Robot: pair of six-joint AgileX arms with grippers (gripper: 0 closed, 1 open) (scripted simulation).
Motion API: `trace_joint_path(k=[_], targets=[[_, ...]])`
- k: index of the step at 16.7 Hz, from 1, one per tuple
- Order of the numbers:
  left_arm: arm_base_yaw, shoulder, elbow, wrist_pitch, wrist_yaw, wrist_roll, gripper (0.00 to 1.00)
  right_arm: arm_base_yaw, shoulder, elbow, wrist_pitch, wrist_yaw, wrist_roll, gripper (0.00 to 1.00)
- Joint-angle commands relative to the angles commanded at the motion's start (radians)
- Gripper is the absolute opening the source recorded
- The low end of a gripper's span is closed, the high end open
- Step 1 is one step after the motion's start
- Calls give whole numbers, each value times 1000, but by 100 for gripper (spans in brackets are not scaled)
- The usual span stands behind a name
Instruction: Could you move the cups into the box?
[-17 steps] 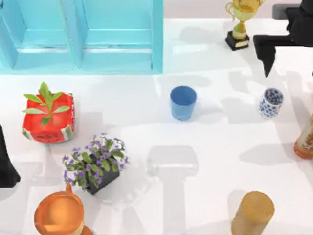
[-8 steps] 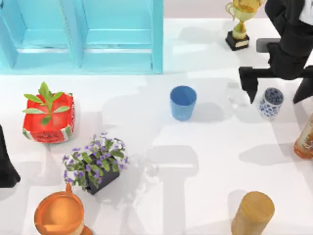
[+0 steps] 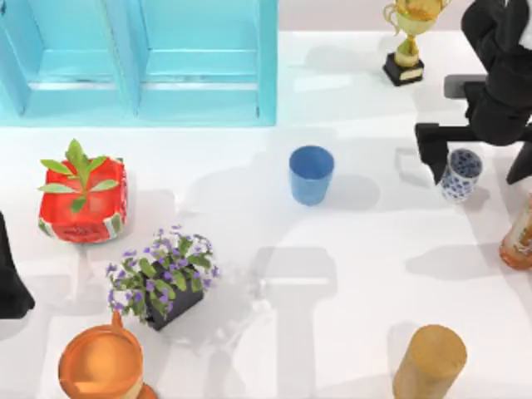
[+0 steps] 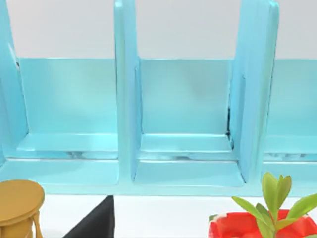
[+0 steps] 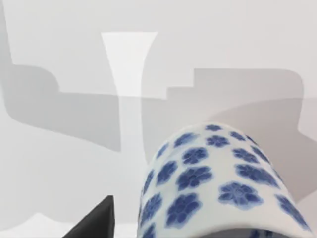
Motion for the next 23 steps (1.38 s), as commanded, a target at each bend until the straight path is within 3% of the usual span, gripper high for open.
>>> trace_joint_path(k=[13, 23], targets=[[0, 0, 0, 0, 0, 0, 100, 0, 0, 0, 0, 0, 0, 2], [0, 0, 0, 0, 0, 0, 100, 4, 1, 2, -1, -1, 2, 0]])
